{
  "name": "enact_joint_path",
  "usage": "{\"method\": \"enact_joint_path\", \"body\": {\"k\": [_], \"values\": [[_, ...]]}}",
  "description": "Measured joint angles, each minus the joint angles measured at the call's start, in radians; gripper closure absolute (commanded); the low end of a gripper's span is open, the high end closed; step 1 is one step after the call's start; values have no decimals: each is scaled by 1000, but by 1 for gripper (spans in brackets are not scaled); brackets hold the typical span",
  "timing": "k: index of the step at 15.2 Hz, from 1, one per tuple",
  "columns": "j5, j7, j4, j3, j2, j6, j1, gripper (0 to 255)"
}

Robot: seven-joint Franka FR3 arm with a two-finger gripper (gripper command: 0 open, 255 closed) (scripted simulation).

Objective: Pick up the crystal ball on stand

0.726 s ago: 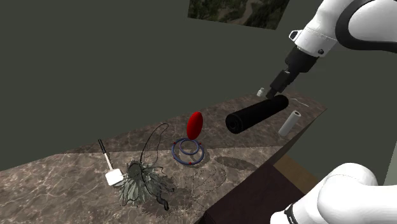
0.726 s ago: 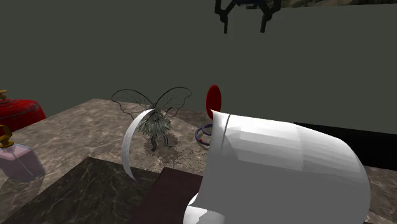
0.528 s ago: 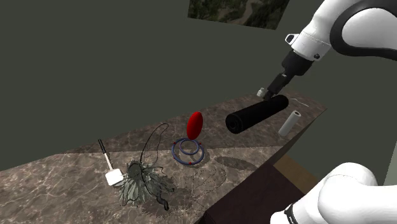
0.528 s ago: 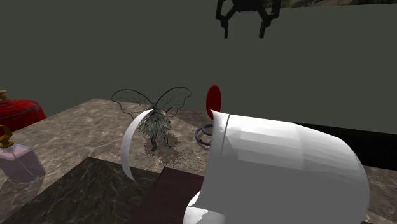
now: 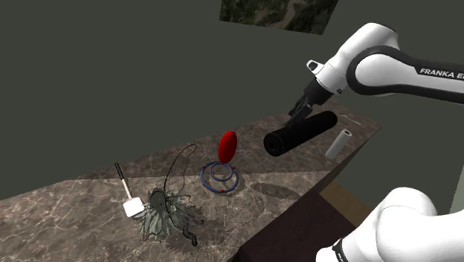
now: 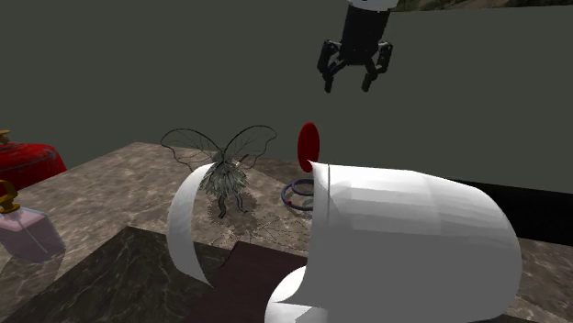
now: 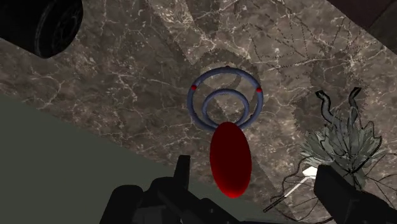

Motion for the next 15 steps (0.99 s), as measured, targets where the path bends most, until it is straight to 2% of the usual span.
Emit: {"method": "enact_joint_path", "body": {"k": [4, 8, 12, 15], "values": [[69, -229, -46, -104, 100, 196, 107, 0], [186, -496, -40, -232, 216, 342, 254, 0], [382, -817, 21, -385, 360, 431, 452, 0], [588, -1102, 84, -506, 482, 442, 601, 0]]}}
